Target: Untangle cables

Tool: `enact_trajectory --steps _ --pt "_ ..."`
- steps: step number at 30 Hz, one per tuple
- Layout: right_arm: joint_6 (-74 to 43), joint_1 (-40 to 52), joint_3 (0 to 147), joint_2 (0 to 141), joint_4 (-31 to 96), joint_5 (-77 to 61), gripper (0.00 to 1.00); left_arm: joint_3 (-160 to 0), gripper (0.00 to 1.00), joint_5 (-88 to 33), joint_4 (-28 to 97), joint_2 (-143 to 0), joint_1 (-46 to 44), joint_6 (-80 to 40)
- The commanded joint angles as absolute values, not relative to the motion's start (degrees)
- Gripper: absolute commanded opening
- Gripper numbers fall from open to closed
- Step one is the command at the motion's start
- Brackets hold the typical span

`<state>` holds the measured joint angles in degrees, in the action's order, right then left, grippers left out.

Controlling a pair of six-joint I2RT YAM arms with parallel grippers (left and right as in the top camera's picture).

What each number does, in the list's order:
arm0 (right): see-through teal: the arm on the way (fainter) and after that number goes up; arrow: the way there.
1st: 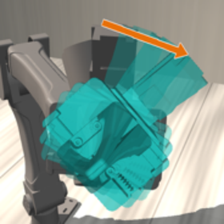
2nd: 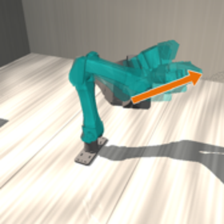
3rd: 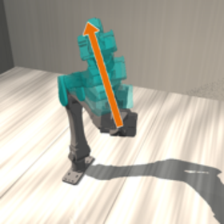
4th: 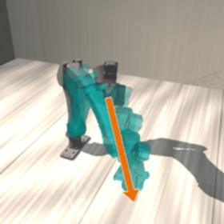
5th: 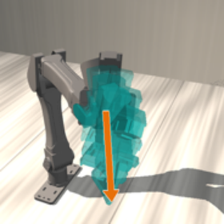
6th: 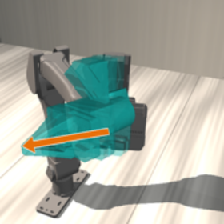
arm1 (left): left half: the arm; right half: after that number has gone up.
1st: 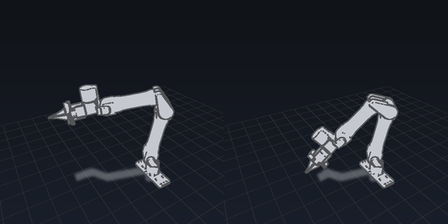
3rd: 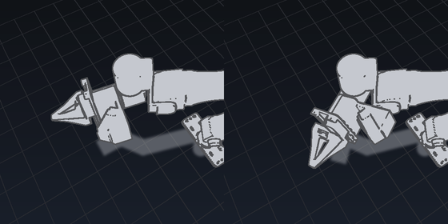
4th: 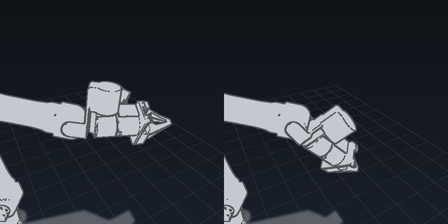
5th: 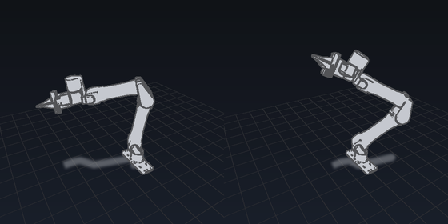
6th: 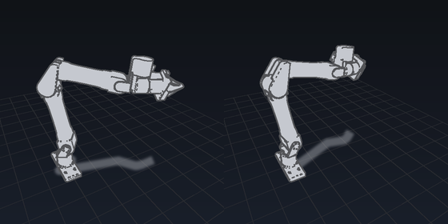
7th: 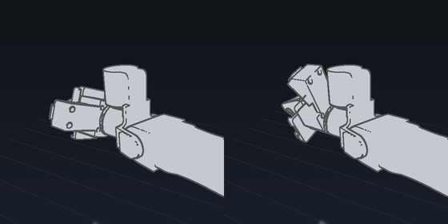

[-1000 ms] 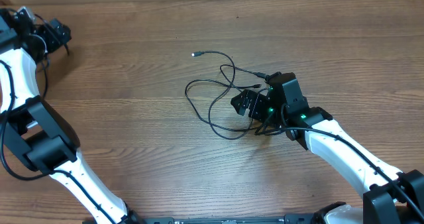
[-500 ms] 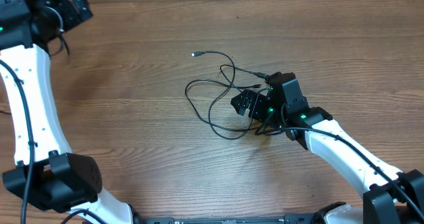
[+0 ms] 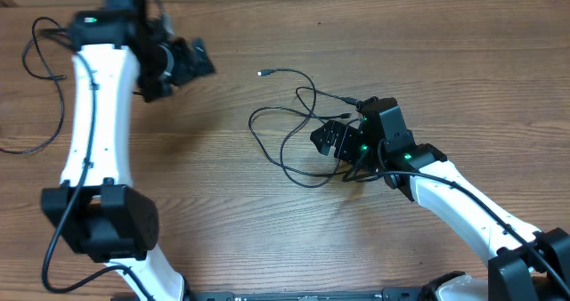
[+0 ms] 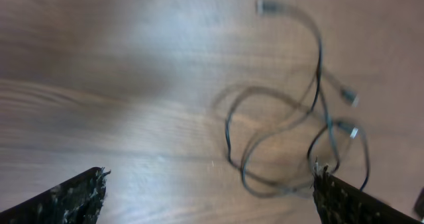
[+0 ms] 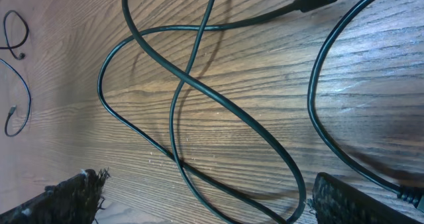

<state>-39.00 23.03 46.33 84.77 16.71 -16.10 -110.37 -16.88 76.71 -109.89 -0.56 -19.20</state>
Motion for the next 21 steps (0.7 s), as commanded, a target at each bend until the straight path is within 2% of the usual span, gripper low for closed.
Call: enact_trajectory --steps 1,5,15,21 --pt "-39.18 23.22 46.72 84.62 16.67 -15.66 1.0 -106.17 0.95 -13.74 76.2 -111.81 -5.34 -19.75" --pt "-39.16 23.22 46.72 84.62 16.67 -15.68 1.0 -101.49 0.94 -5.85 73.97 -113.36 -9.61 -19.79" --pt "-39.18 23.22 46.72 84.62 16.67 -15.66 1.0 -89.91 0.94 -5.63 60.25 -116.81 -15.09 -22.61" --pt "-39.16 23.22 46.72 84.62 16.67 -15.68 1.0 -82.67 0.84 -7.07 48.51 -116.9 -16.12 -25.54"
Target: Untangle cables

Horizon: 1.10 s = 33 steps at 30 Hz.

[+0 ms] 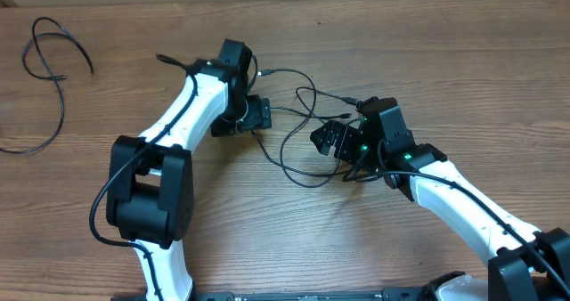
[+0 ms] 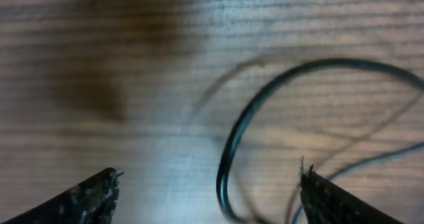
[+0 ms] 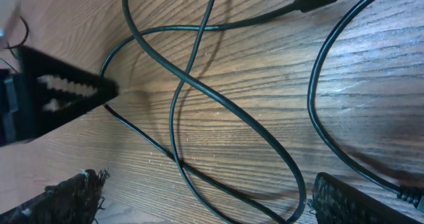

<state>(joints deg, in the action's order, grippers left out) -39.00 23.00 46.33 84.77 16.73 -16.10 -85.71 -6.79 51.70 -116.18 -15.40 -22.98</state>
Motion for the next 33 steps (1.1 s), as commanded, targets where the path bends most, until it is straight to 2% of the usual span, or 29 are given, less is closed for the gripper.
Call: enact_trajectory --steps 1,5,6,10,13,16,22,33 --pt "-39.18 23.22 46.72 84.62 16.67 -15.66 1.0 -81.84 0.82 -7.53 47.07 -116.9 -16.34 -25.58" --pt "-39.16 23.24 46.72 84.62 16.67 -15.68 1.0 -79.37 0.61 -7.73 43.55 -116.9 -17.32 -25.61" --pt "-39.18 23.22 46.72 84.62 16.67 -15.66 1.0 -78.87 0.52 -7.73 42.92 -116.9 -17.58 -25.65" --pt "-39.16 23.22 46.72 84.62 16.62 -15.51 1.0 -78.04 0.07 -7.66 41.78 -116.9 -18.52 -25.74" --pt "-39.18 23.22 46.72 84.62 16.64 -15.46 1.0 -78.06 0.04 -7.64 42.15 -116.9 -18.79 -25.54" --pt "-39.18 23.22 46.72 84.62 16.64 -15.51 1.0 -79.05 0.04 -7.38 42.57 -116.77 -18.65 -19.9" --pt "-39.18 23.24 46.72 84.62 17.26 -15.7 1.0 -89.3 0.04 -7.03 53.82 -116.42 -18.31 -9.47" --pt "-39.2 23.22 46.72 84.62 17.26 -15.7 1.0 -105.23 0.04 -7.07 68.01 -116.36 -18.37 -8.99"
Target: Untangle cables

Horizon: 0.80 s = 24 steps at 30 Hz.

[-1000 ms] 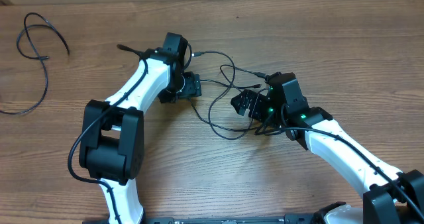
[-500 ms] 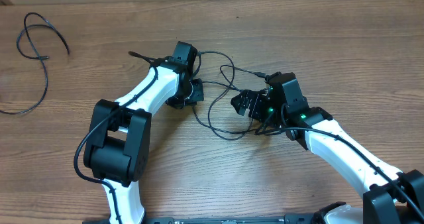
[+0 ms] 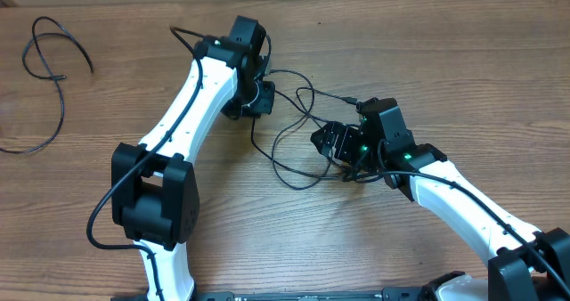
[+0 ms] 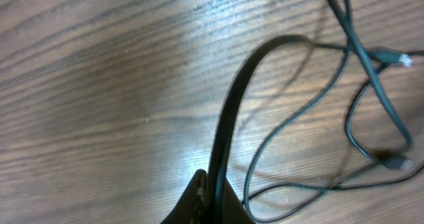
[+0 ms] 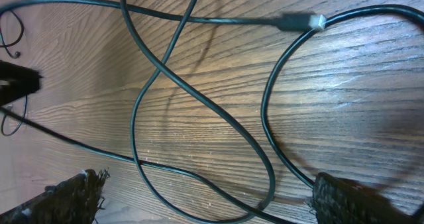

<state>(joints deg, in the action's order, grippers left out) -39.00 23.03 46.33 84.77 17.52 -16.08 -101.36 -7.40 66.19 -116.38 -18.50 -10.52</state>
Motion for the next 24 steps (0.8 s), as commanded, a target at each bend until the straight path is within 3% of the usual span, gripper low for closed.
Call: enact_trajectory --steps 1,15,24 --pt "-39.18 23.22 46.72 84.62 17.26 -15.7 1.0 -106.48 0.04 -7.07 69.23 -116.36 -18.37 -8.99" --pt "-39.18 23.22 46.72 84.62 17.23 -15.7 1.0 -125.29 0.04 -7.38 79.64 -116.33 -18.46 -8.97" --pt "-39.2 23.11 46.72 84.62 18.83 -9.76 1.0 -136.73 0.04 -15.77 81.91 -116.18 -18.46 -6.33"
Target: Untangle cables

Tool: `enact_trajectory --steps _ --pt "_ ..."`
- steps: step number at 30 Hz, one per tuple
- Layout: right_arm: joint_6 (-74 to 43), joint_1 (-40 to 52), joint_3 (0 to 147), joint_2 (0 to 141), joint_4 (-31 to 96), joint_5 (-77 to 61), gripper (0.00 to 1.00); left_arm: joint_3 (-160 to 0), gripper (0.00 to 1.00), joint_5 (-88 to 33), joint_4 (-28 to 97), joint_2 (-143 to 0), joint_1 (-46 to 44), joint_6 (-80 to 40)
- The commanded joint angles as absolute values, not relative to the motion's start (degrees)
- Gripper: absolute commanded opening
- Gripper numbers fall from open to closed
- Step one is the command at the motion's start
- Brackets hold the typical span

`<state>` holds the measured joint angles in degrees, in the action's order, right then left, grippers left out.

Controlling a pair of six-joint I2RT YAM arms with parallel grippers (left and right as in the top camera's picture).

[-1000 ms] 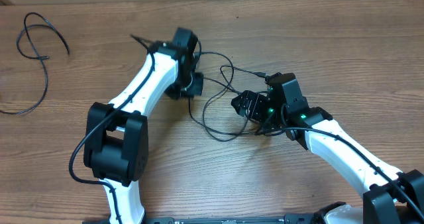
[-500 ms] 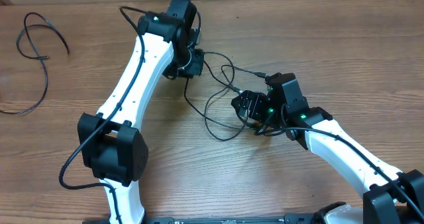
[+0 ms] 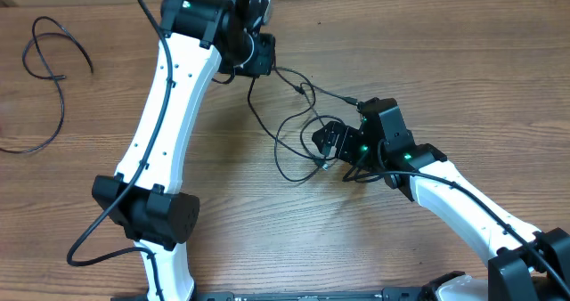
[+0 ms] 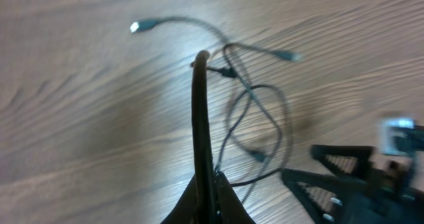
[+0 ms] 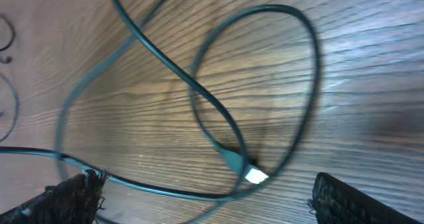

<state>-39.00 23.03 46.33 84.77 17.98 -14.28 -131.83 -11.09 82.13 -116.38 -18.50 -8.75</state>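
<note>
A tangle of thin black cables lies mid-table, with loops and a plug showing in the right wrist view. My left gripper is raised over the far side of the table and is shut on one black cable. That cable runs taut from the jaws down to the tangle. My right gripper sits low at the tangle's right edge. It is open, with cable loops and the plug lying between its fingers, gripping nothing.
A separate black cable lies in loops at the table's far left. The wooden table reaches its far edge just beyond my left gripper. The right arm's white link runs down to the lower right.
My left gripper, still shut on the cable, now stands higher and farther back. The tangle has drawn in and shifted, and a plug now lies between my right fingers. The right arm has not moved.
My left gripper was open at the far left, away from the tangle. Then it was open, low at the tangle's left loop. Then it was shut on that cable. Now it holds it raised, with the loops pulled narrower. My right gripper stayed open at the tangle throughout.
</note>
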Motion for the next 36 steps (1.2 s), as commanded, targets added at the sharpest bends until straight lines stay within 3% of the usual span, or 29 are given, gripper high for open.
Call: enact_trajectory --steps 1,5,11,21,25,29,31,36 --pt "-39.2 23.05 46.72 84.62 19.53 -8.54 1.0 -137.8 0.04 -15.77 81.78 -116.14 -18.46 -6.35" --pt "-39.94 20.6 46.72 84.62 24.71 -4.21 1.0 -141.6 0.04 -15.75 81.67 -116.11 -18.39 -6.33" --pt "-41.52 9.13 46.72 84.62 35.09 1.52 1.0 -145.93 0.04 -15.73 81.56 -116.11 -18.35 -6.15" --pt "-27.18 -4.82 49.19 82.63 43.62 -6.07 0.98 -146.54 0.04 -15.7 81.56 -116.11 -18.35 -5.82" --pt "-21.56 -4.54 53.32 78.24 46.02 -20.32 0.97 -146.52 0.04 -15.97 80.66 -116.11 -18.35 -5.72" --pt "-19.75 -1.54 53.65 73.93 37.58 -43.7 0.98 -146.54 0.04 -18.2 79.42 -116.11 -18.35 -5.74" --pt "-24.62 1.23 53.65 73.84 33.78 -44.27 0.99 -146.54 0.04 -19.75 78.98 -116.11 -18.37 -5.74" --pt "-45.1 13.72 53.32 78.17 23.62 -30.55 1.0 -146.54 0.04 -25.58 77.71 -116.07 -18.35 -5.74"
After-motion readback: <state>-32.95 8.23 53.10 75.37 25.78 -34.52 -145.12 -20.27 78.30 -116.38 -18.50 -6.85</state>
